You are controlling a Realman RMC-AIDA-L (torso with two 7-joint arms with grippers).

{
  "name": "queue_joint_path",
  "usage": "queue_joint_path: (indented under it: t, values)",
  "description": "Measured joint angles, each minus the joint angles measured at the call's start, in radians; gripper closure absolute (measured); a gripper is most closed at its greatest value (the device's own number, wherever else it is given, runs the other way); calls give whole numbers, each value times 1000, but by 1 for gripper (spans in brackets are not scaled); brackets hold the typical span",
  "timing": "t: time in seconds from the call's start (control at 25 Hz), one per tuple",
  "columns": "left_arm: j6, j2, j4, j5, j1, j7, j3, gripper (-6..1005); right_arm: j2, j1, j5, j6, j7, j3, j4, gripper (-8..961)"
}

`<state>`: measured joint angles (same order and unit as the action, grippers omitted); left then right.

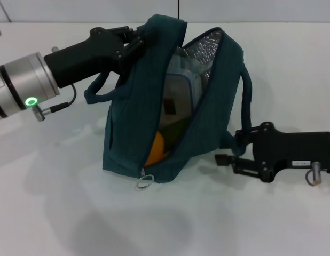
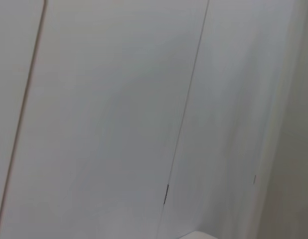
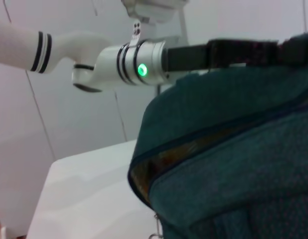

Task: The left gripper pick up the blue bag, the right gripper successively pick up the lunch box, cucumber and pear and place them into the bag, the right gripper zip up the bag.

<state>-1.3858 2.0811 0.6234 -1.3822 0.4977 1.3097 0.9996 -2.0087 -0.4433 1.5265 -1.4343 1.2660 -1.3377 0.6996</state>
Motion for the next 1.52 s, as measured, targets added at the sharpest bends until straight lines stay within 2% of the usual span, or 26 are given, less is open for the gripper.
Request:
queue_joint_path:
  t: [0.04, 0.24, 0.52, 0.68, 0.88, 1.12, 1.4, 1.52]
  values:
    - [0, 0, -1, 0, 0, -7, 0, 823, -2, 10, 0, -8, -20, 20, 6, 495]
    - [0, 1, -7, 1, -13, -52, -1, 821, -5, 39, -78, -31, -88, 73, 2, 719]
    - [-3, 7, -34, 41, -47, -114, -4, 818, -2, 50, -185, -89, -152, 101, 1, 820]
    - [-8, 7, -109, 151, -65, -154, -4, 816, -2, 42, -196, -139, -156, 164, 6, 877]
    - [-57, 7, -149, 212, -97, -155, -2, 814, -3, 41, -197, -199, -138, 250, -1, 884]
    - [-102, 7, -179, 219, -115, -158, -1, 811, 1, 48, -191, -200, -119, 255, -9, 884]
    - [-114, 4, -187, 196, -104, -143, 7, 808, 1, 37, -167, -198, -123, 249, -55, 884]
    - [-121, 4, -188, 208, -105, -132, 1, 674, -1, 34, -161, -205, -123, 244, -57, 884]
